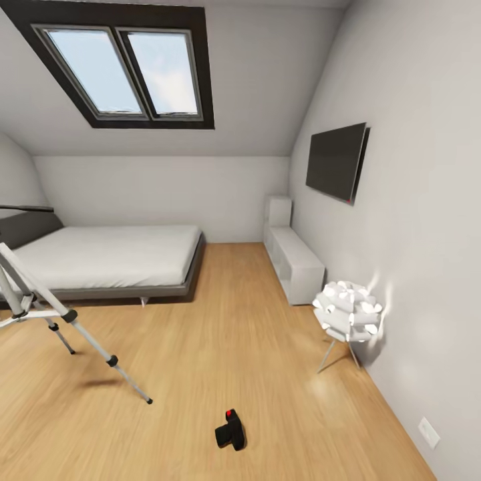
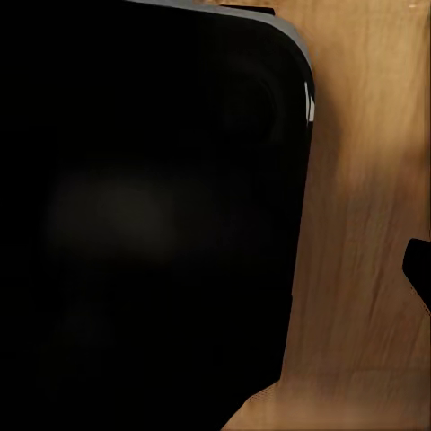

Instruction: Attach the digital camera to the camera tripod in the bedroom.

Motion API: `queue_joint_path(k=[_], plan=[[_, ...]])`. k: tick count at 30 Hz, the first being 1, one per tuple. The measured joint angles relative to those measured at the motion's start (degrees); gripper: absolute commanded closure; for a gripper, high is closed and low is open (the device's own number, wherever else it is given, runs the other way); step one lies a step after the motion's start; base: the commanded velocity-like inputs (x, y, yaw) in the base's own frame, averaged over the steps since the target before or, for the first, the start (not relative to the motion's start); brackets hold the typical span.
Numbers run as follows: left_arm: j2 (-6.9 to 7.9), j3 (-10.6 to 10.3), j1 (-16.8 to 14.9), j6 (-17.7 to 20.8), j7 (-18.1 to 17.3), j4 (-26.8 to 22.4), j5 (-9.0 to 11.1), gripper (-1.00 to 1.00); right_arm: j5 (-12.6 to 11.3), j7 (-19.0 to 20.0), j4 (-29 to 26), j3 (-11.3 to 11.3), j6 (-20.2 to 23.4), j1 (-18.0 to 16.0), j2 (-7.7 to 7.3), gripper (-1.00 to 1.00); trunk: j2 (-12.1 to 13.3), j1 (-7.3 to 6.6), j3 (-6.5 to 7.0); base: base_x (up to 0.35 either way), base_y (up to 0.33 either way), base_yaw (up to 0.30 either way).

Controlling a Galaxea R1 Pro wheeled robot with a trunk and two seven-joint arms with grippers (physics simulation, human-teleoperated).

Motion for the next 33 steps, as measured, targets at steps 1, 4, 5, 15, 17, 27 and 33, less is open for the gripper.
queue_joint_path(k=[1, 4, 5, 15, 17, 27, 33], plan=[[0.00, 0.0, 0.0, 0.0, 0.0, 0.0, 0.0, -1.00, 0.0, 0.0, 0.0, 0.0, 0.0, 0.0, 0.00, -1.00, 0.0, 0.00, 0.00, 0.316, 0.000, 0.000], [0.00, 0.0, 0.0, 0.0, 0.0, 0.0, 0.0, -1.00, 0.0, 0.0, 0.0, 0.0, 0.0, 0.0, 0.00, -1.00, 0.0, 0.00, 0.00, 0.318, 0.000, 0.000], [0.00, 0.0, 0.0, 0.0, 0.0, -0.1, 0.0, -1.00, 0.0, 0.0, 0.0, 0.0, 0.0, 0.0, 0.00, -1.00, 0.0, 0.00, 0.00, 0.320, 0.000, 0.000], [0.00, 0.0, 0.0, -0.1, 0.0, -0.1, 0.1, -1.00, 0.0, 0.0, 0.0, 0.0, 0.0, 0.0, 0.00, -1.00, 0.0, 0.03, 0.00, 0.170, 0.000, 0.000], [0.00, 0.0, 0.0, -0.1, 0.0, -0.1, 0.0, -1.00, 0.0, 0.0, 0.0, -0.1, -0.1, 0.0, 0.00, -1.00, 0.0, 0.03, 0.00, 0.021, 0.000, 0.000], [0.00, 0.0, 0.0, -0.1, 0.1, -0.1, 0.0, -1.00, 0.0, 0.0, 0.0, -0.1, -0.1, 0.0, 0.00, -1.00, 0.0, 0.03, 0.00, 0.005, 0.000, 0.000], [-0.06, 0.0, 0.0, -0.3, 0.1, -0.1, 0.0, -1.00, 0.0, 0.0, 0.0, -0.1, 0.0, 0.0, 0.00, -1.00, 0.0, 0.03, 0.00, 0.000, 0.000, 0.000]])
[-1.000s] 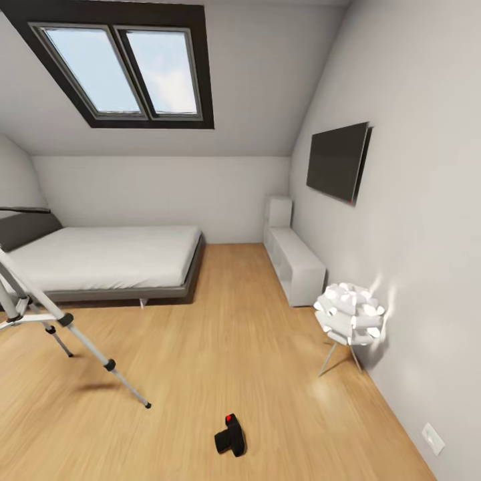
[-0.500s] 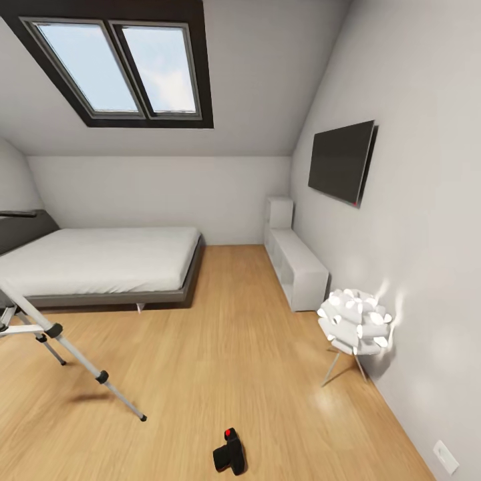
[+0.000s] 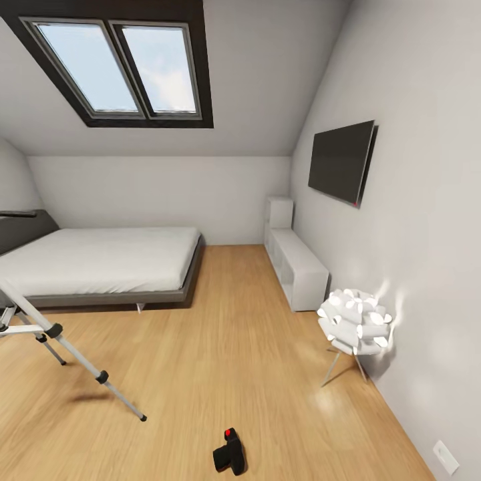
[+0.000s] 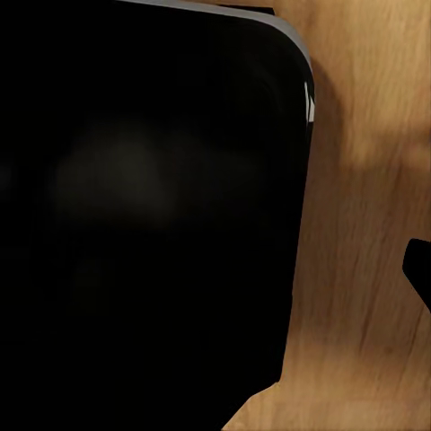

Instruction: Attach the digital camera to the camera tripod in the bedroom.

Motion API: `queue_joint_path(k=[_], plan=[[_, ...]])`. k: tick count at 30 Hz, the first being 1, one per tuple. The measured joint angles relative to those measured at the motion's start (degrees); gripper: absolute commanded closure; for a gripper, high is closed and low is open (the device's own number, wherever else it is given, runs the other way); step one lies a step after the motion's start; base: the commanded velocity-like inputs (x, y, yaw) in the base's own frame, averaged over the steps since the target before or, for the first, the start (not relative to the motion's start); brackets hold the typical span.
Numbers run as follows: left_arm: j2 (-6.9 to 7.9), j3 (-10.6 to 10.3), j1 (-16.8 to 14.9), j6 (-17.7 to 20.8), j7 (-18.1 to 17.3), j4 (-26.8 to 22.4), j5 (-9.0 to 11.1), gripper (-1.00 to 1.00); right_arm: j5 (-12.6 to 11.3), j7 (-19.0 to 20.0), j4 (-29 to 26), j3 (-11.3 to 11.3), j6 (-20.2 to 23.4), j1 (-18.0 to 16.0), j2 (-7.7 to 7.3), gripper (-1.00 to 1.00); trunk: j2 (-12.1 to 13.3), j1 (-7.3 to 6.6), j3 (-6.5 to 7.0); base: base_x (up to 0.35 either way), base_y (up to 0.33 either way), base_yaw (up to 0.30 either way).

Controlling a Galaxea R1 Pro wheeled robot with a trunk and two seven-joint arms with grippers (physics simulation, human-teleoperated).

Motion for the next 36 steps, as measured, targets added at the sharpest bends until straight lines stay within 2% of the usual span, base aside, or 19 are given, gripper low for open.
queue_joint_path(k=[8, 36], plan=[[0.08, 0.0, 0.0, 0.1, -0.1, -0.1, 0.0, -1.00, -0.2, -0.2, 0.0, -0.1, 0.0, 0.0, 0.11, -1.00, 0.0, -0.01, 0.00, 0.042, -0.031, 0.000], [0.06, 0.0, 0.0, 0.4, -0.3, -0.1, 0.3, -1.00, -0.2, -0.2, 0.1, -0.4, -0.1, 0.0, 0.27, -1.00, 0.0, -0.02, 0.00, 0.214, -0.193, 0.003]])
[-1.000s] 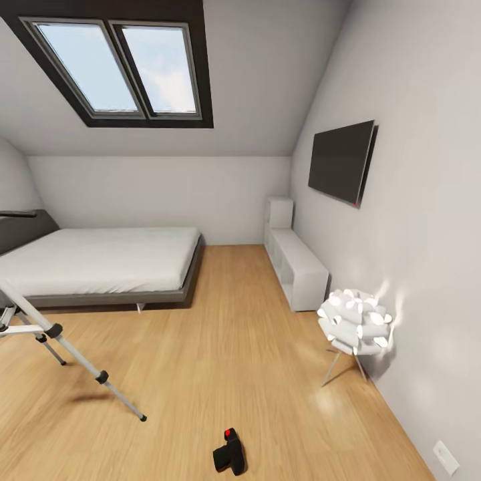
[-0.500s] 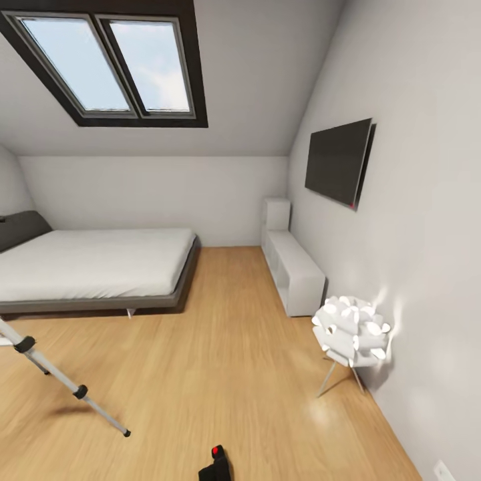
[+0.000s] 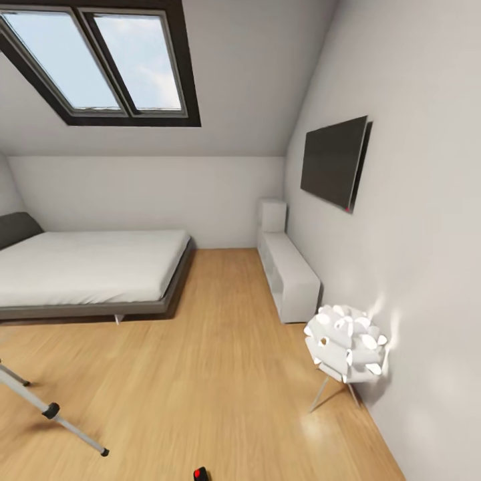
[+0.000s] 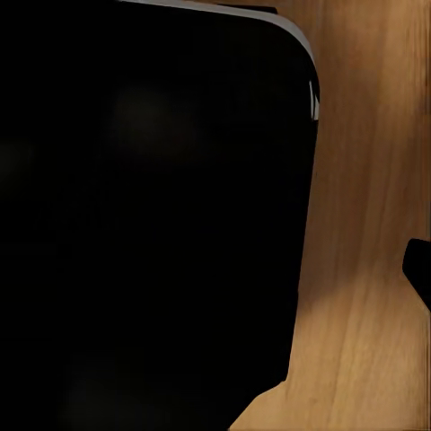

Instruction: Attach the digital camera to the camera tripod in the bedroom.

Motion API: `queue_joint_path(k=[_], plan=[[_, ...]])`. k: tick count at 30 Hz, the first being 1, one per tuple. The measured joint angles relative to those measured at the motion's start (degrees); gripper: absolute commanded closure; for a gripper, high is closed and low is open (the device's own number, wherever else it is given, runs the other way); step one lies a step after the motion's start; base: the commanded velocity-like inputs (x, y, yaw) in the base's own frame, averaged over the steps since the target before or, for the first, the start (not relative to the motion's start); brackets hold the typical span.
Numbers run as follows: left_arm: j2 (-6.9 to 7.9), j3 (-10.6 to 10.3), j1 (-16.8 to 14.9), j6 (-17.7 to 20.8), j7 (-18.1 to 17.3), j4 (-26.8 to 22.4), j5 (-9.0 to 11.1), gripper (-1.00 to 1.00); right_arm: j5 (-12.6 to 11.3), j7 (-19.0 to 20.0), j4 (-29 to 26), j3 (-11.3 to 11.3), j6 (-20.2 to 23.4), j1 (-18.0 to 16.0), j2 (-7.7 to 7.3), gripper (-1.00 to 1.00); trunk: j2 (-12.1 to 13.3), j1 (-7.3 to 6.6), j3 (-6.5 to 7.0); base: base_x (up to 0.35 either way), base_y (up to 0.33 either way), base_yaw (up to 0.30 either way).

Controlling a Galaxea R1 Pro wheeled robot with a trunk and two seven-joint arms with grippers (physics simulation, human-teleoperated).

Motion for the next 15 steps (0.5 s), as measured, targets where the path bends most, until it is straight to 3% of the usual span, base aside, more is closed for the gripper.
queue_joint_path(k=[8, 15], plan=[[0.00, 0.0, 0.0, 0.0, 0.0, 0.0, 0.0, -1.00, 0.0, 0.0, 0.0, 0.0, 0.0, 0.0, -0.05, -1.00, 0.0, 0.00, 0.19, 0.143, -0.252, 0.170], [0.00, 0.0, 0.0, 0.0, 0.0, 0.0, 0.0, -1.00, 0.1, 0.0, 0.0, 0.2, 0.0, 0.0, -0.12, -1.00, 0.0, 0.00, 0.26, 0.134, -0.256, 0.049]])
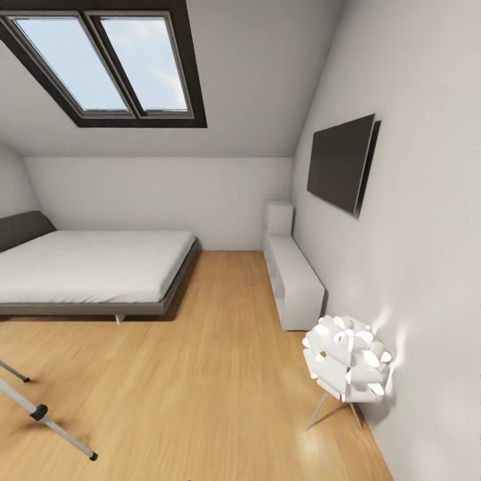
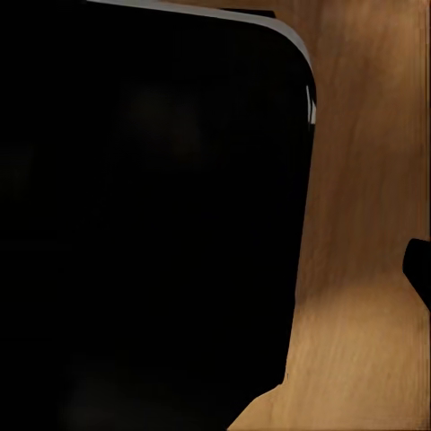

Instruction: Attach the digital camera to the camera tripod in the bedroom.

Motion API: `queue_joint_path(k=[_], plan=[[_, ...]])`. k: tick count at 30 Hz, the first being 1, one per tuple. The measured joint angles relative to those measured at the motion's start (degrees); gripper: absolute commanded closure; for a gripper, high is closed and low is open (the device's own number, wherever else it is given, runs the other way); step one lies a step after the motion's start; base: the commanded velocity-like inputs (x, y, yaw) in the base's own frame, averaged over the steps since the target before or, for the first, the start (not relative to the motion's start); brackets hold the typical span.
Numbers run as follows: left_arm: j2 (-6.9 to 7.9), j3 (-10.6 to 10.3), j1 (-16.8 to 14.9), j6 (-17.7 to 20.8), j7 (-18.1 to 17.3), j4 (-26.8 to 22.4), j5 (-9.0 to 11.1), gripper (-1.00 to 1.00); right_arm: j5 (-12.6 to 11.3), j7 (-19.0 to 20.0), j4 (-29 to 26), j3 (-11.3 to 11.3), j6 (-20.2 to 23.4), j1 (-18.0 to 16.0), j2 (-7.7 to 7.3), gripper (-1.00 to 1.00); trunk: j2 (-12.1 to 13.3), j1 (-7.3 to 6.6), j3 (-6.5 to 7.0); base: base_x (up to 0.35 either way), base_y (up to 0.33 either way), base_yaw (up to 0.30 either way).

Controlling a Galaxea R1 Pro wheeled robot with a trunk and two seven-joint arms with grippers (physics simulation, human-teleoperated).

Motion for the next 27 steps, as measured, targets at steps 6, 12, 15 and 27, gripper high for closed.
queue_joint_path(k=[6, 12, 15, 27], plan=[[0.00, 0.0, 0.0, 0.0, 0.0, 0.0, 0.0, -1.00, -0.1, 0.0, 0.0, -0.1, 0.0, 0.0, 0.07, -1.00, 0.0, 0.00, 0.01, 0.134, -0.256, 0.009], [0.00, 0.0, 0.0, 0.0, 0.0, 0.0, 0.0, -1.00, -0.2, 0.0, 0.0, -0.2, 0.0, 0.0, 0.16, -1.00, 0.0, 0.00, 0.01, 0.134, -0.256, 0.002], [0.00, 0.0, 0.0, 0.0, 0.0, 0.0, 0.0, -1.00, -0.2, 0.0, 0.0, -0.2, 0.0, 0.0, 0.18, -1.00, 0.0, 0.00, 0.02, 0.134, -0.256, 0.001], [0.03, 0.0, 0.0, -0.1, 0.1, 0.0, 0.1, -1.00, -0.2, 0.0, 0.0, -0.2, 0.0, 0.0, 0.14, -1.00, 0.0, 0.01, 0.01, 0.087, -0.146, 0.086]])
